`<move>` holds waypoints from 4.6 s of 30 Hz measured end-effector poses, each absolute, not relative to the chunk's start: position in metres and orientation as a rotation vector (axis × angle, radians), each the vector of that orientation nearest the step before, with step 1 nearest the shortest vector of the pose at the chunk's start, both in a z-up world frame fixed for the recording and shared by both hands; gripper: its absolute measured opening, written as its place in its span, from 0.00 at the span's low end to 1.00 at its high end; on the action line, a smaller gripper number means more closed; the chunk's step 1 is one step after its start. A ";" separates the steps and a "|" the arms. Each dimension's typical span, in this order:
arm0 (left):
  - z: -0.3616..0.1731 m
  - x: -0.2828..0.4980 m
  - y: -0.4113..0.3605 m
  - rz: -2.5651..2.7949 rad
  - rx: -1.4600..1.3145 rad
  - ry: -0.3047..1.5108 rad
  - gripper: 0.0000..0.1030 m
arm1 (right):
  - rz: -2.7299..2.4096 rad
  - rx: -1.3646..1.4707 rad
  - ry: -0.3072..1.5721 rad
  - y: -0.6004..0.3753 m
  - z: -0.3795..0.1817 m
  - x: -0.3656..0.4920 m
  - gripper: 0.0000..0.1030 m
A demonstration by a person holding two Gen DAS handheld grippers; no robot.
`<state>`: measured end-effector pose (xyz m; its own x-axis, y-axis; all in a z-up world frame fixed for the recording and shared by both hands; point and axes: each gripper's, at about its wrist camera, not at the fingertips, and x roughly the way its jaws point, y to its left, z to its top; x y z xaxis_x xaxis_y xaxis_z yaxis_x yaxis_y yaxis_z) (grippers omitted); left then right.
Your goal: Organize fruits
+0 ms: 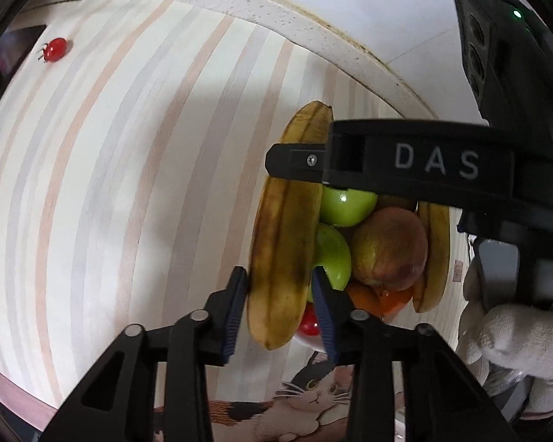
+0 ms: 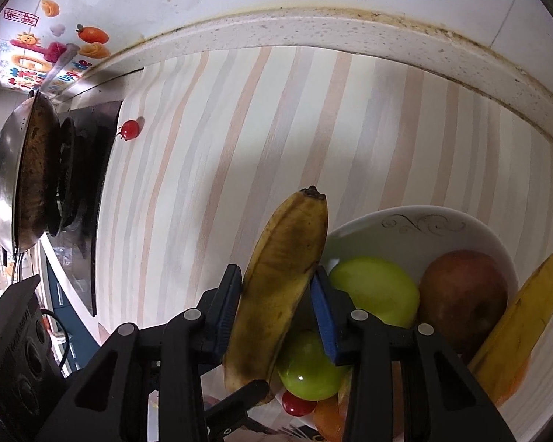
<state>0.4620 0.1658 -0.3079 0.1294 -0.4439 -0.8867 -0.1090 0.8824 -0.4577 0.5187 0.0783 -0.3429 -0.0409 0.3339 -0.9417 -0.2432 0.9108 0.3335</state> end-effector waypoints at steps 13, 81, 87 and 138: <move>-0.309 0.472 0.156 -0.259 -0.414 1.444 0.31 | 0.391 0.116 1.539 0.065 -0.338 0.522 0.38; -0.060 0.171 0.116 -0.116 -0.070 0.878 0.93 | 0.059 0.065 0.744 -0.091 -0.072 0.075 0.98; -0.045 0.126 0.114 -0.113 -0.047 0.843 0.93 | 0.059 0.057 0.717 -0.088 -0.056 0.027 0.99; -0.072 0.129 0.115 -0.045 0.018 0.857 0.97 | 0.006 0.086 0.756 -0.086 -0.087 0.028 0.99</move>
<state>0.1294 0.1149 -0.0717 0.6539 -0.0327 -0.7558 0.0471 0.9989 -0.0024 0.0282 -0.0864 -0.0874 0.7278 0.0364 -0.6848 0.0256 0.9965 0.0802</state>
